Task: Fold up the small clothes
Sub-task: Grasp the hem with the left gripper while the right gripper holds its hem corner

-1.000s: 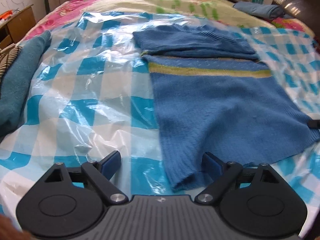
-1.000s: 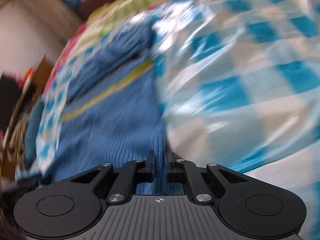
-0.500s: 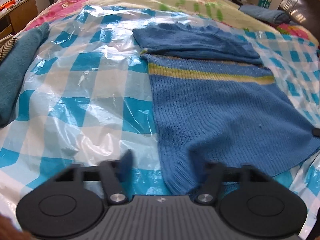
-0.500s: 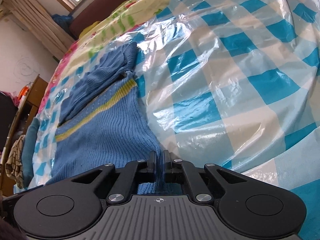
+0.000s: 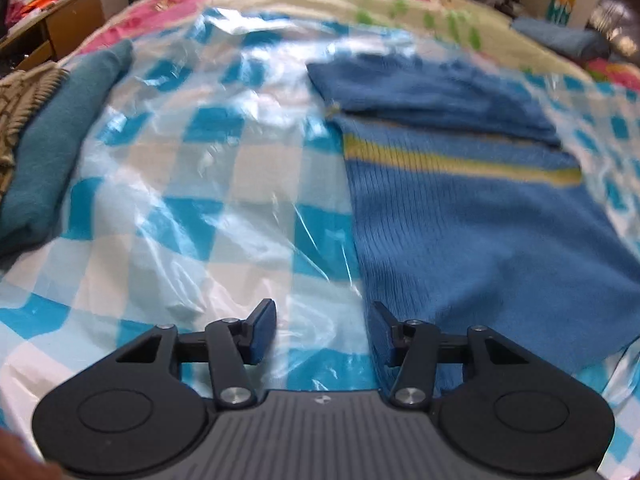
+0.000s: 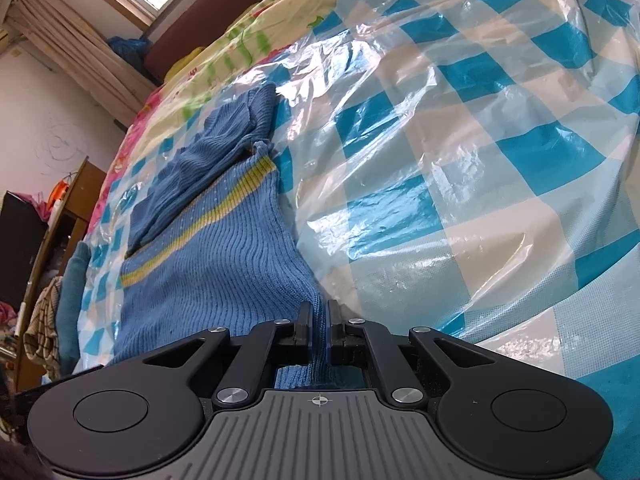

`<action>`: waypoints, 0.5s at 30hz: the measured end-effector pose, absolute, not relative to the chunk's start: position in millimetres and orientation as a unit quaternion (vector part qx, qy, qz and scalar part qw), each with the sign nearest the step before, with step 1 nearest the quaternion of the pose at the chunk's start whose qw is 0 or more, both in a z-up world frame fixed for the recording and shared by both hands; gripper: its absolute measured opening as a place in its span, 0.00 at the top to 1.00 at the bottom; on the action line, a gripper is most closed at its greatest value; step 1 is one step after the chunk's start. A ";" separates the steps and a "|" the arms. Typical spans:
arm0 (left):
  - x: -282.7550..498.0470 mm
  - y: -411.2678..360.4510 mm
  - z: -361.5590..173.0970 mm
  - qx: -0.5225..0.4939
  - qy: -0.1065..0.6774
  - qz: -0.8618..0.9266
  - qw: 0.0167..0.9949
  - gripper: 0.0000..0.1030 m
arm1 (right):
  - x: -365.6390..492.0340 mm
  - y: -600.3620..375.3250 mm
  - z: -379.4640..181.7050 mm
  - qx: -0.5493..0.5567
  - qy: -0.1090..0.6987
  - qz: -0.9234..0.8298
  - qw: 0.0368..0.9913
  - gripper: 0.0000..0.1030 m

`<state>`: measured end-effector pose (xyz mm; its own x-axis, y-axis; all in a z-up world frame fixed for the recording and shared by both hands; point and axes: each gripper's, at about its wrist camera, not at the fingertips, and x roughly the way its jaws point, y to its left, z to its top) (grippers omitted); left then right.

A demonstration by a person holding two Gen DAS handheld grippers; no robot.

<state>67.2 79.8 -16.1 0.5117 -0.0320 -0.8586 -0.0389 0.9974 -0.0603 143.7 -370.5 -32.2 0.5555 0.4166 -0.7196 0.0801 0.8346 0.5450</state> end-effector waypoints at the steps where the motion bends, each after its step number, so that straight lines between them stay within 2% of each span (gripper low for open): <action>1: 65.9 73.1 -18.2 -0.024 0.495 -0.004 0.869 0.49 | 143.5 -370.4 -32.6 0.270 0.461 0.100 0.839 0.95; 7: 51.2 37.8 -16.5 0.027 0.499 -0.045 0.865 0.49 | 143.3 -371.8 -36.5 0.280 0.461 0.100 0.836 0.95; 12: 48.8 42.1 -14.7 -0.019 0.512 -0.048 0.858 0.49 | 143.8 -372.9 -37.5 0.281 0.463 0.111 0.833 0.93; 15: 45.7 38.6 -13.5 -0.029 0.512 -0.064 0.856 0.54 | 144.5 -370.1 -37.3 0.272 0.467 0.117 0.833 0.89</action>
